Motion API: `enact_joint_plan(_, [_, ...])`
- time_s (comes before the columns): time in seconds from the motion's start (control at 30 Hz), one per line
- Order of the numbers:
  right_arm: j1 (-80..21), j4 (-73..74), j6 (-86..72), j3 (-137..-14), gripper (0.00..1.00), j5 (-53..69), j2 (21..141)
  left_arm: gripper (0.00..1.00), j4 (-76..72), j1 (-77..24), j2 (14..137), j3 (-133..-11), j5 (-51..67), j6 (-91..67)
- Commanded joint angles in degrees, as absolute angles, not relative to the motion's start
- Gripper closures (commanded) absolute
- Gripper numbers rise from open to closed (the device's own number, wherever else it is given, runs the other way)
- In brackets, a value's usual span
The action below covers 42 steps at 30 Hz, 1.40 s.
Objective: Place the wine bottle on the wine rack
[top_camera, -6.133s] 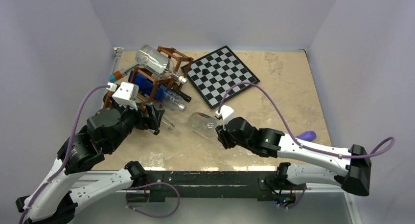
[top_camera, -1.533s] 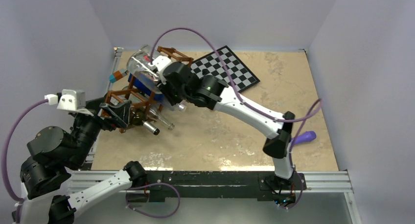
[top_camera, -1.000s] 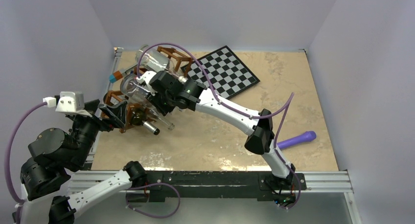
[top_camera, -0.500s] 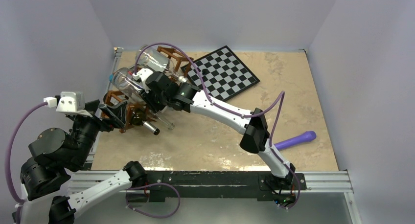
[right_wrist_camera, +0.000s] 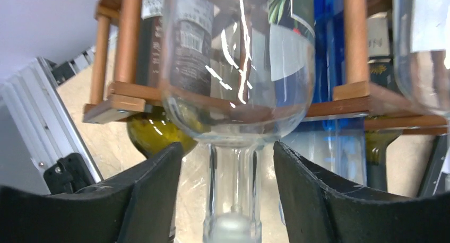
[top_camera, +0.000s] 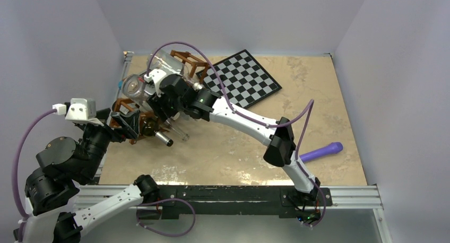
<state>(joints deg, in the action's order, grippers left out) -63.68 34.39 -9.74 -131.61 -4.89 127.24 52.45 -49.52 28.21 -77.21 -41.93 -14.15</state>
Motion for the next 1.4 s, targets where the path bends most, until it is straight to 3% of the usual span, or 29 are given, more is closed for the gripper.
enact_joint_plan(0.0, [-63.46,27.42,-7.48,-129.72,0.30,-5.24,120.03,0.01,51.77,-49.48,29.09,-76.99,-41.79,-14.06])
enact_joint_plan(0.17, [-63.46,26.57,-6.99,-128.15,0.26,-4.83,118.78,0.01,51.59,-49.44,29.09,-77.21,-41.78,-13.91])
enact_joint_plan(0.47, [-63.41,28.21,-6.94,-126.58,0.07,-6.17,111.43,0.01,51.51,-49.42,28.93,-78.37,-40.35,-13.09])
enact_joint_plan(0.83, [-60.29,33.94,-7.64,-108.57,0.06,-20.05,91.65,0.01,50.31,-49.42,27.74,-78.26,-35.10,-12.92])
enact_joint_plan(1.07, [-51.10,38.26,-14.31,-102.38,0.07,-3.79,89.67,0.01,50.60,-49.46,29.13,-78.73,-34.39,-14.80])
enact_joint_plan(1.37, [-44.78,30.04,-17.17,-103.87,0.01,11.42,101.14,0.01,53.09,-49.46,31.29,-79.92,-34.24,-17.85])
